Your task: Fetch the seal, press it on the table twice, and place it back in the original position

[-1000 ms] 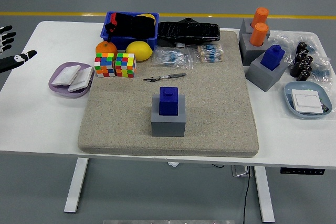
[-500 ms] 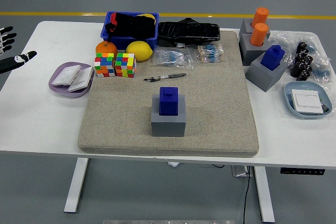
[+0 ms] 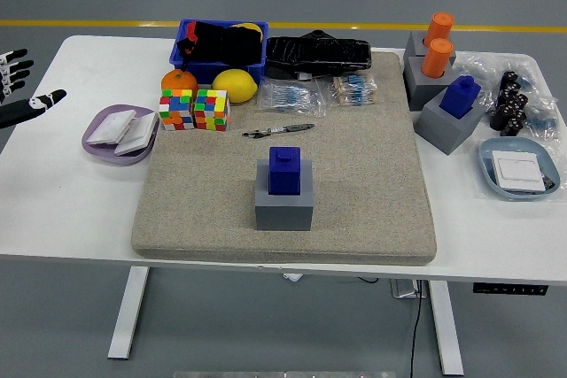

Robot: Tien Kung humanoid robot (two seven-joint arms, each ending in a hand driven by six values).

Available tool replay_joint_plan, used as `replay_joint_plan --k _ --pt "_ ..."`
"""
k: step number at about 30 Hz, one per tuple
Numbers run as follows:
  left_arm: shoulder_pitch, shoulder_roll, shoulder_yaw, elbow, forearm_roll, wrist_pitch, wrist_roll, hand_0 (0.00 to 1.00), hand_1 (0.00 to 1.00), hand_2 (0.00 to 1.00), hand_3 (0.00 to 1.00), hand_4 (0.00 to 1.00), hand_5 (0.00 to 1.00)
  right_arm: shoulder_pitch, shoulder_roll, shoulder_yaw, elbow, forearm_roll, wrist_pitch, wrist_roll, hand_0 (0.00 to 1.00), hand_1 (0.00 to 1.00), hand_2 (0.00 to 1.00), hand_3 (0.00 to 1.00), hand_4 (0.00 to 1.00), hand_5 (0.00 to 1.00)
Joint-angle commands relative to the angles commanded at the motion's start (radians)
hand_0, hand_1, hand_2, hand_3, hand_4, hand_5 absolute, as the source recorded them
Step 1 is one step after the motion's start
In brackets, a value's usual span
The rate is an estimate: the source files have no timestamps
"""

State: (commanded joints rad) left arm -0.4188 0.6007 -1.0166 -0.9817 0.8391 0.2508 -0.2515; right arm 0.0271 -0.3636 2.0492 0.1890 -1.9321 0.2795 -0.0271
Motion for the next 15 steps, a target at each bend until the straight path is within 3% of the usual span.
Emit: replay_joint_plan --k 15 --pt "0.012 -0.006 0.001 -0.008 0.003 -0.001 0.004 0.825 0.846 0.819 0.878 0.958 0.112 -0.007 0.003 0.001 0.001 0.004 0.0 -0.003 0.787 0.684 0.661 0.612 0.793 0.457"
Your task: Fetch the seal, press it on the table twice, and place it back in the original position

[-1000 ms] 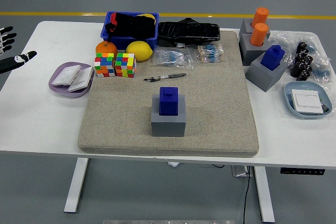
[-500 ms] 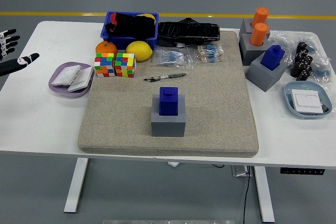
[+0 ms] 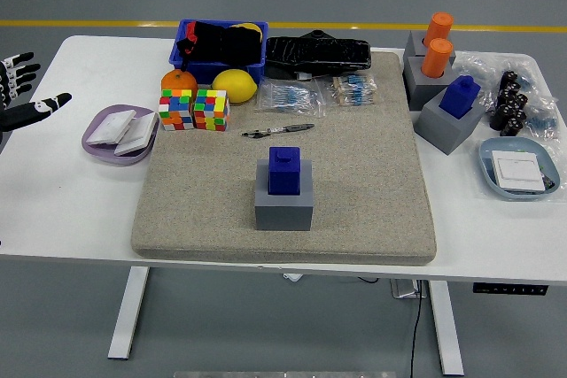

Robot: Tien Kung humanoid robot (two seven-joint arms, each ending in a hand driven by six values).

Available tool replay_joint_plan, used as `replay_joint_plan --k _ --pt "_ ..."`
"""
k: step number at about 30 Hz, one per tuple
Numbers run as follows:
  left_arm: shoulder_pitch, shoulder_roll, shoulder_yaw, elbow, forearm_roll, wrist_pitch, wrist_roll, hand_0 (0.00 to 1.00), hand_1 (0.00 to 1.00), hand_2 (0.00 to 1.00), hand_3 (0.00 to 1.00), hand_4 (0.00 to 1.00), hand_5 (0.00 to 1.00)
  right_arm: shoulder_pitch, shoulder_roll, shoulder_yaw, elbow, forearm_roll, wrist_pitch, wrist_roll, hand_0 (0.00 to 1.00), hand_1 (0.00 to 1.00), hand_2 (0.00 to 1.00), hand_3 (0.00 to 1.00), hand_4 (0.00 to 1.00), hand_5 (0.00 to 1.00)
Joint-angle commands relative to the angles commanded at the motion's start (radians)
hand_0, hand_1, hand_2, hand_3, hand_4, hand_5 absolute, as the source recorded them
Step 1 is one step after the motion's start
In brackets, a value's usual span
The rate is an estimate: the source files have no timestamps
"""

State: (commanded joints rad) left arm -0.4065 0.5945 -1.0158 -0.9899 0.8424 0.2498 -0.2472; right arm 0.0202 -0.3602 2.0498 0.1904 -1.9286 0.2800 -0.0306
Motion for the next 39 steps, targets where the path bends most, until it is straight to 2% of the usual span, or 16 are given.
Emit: replay_joint_plan --k 39 --pt "-0.001 -0.007 0.003 -0.011 -0.001 -0.005 0.011 0.824 0.845 0.82 0.879 0.95 0.103 0.004 0.005 0.029 -0.003 -0.012 0.001 -0.002 0.786 0.683 0.661 0.611 0.783 0.452"
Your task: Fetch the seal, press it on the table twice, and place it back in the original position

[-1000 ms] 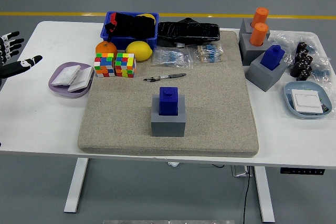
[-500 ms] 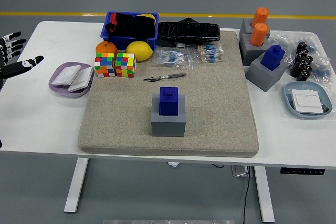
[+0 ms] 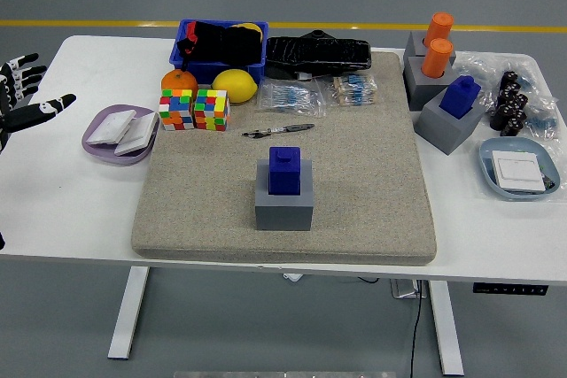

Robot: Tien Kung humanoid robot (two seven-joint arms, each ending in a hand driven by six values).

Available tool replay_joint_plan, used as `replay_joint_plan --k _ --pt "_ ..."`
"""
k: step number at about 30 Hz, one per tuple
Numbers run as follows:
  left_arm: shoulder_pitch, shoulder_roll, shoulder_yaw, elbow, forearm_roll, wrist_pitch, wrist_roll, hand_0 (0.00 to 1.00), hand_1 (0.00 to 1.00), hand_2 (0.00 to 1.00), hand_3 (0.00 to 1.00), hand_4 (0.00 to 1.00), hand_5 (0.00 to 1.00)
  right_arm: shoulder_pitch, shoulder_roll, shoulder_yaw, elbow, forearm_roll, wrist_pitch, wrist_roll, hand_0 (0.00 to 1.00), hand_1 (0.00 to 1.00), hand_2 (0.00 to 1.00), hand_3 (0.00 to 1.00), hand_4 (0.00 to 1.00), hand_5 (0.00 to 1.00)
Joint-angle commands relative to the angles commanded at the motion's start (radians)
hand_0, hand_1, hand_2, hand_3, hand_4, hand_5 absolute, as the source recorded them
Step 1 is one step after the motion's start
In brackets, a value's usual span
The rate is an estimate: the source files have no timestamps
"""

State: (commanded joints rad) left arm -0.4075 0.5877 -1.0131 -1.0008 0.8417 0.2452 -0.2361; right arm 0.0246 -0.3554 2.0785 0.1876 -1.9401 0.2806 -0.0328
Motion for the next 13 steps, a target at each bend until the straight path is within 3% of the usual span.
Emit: replay_joint_plan --k 13 --pt "-0.003 0.0 0.0 -0.003 0.0 0.002 0.0 0.824 0.844 0.82 0.879 0.946 0.102 0.002 0.001 0.016 -0.004 -0.012 0.0 0.0 0.786 0.683 0.661 0.611 0.781 0.452"
